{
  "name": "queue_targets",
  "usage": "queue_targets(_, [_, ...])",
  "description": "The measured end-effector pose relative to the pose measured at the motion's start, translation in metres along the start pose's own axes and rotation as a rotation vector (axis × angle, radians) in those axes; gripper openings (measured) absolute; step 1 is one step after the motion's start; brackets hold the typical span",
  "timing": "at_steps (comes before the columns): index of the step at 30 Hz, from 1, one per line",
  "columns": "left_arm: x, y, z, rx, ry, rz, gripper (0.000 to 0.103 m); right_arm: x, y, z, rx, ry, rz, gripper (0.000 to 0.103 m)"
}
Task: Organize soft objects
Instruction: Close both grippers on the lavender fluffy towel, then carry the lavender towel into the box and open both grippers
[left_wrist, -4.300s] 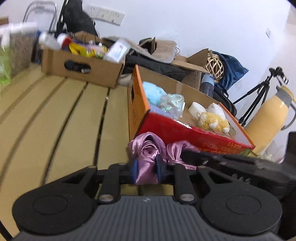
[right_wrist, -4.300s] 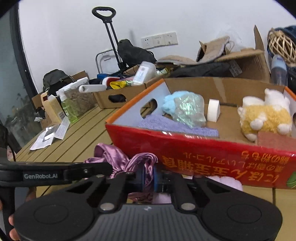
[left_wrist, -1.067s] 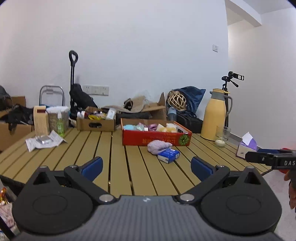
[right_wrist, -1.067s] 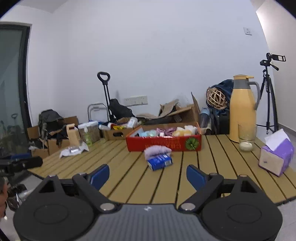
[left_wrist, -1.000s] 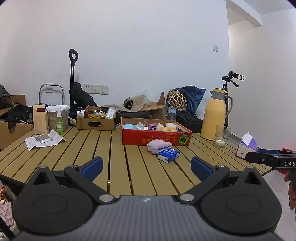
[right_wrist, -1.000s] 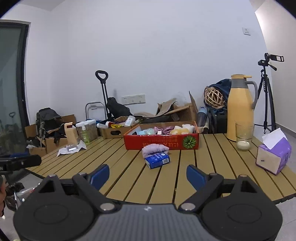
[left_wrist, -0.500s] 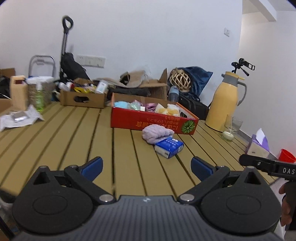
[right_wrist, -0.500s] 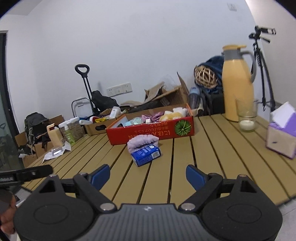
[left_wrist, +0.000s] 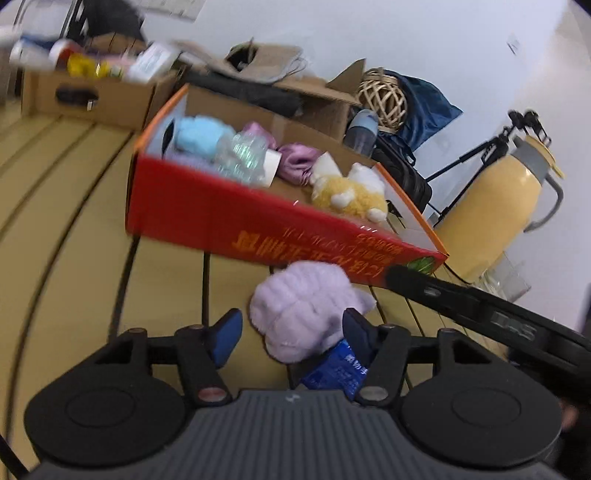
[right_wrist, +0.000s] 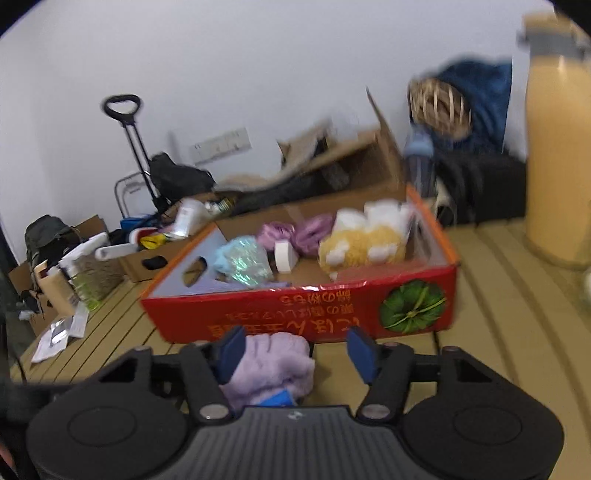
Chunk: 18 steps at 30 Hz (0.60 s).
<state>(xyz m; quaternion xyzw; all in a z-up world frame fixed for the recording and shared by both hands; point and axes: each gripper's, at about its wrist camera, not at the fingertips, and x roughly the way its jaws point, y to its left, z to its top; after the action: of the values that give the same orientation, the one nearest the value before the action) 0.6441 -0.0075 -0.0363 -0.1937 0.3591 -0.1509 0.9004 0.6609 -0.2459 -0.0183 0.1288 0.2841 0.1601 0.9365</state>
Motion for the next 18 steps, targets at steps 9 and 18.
queue_targets(9, [0.015, 0.0, -0.007, -0.042, -0.001, -0.004, 0.041, 0.044, -0.012, -0.016, 0.061, 0.123, 0.108, 0.032])
queue_targets(18, [-0.003, -0.011, -0.01, 0.022, -0.096, -0.009, 0.026, 0.032, -0.006, -0.026, 0.046, 0.071, 0.094, 0.01])
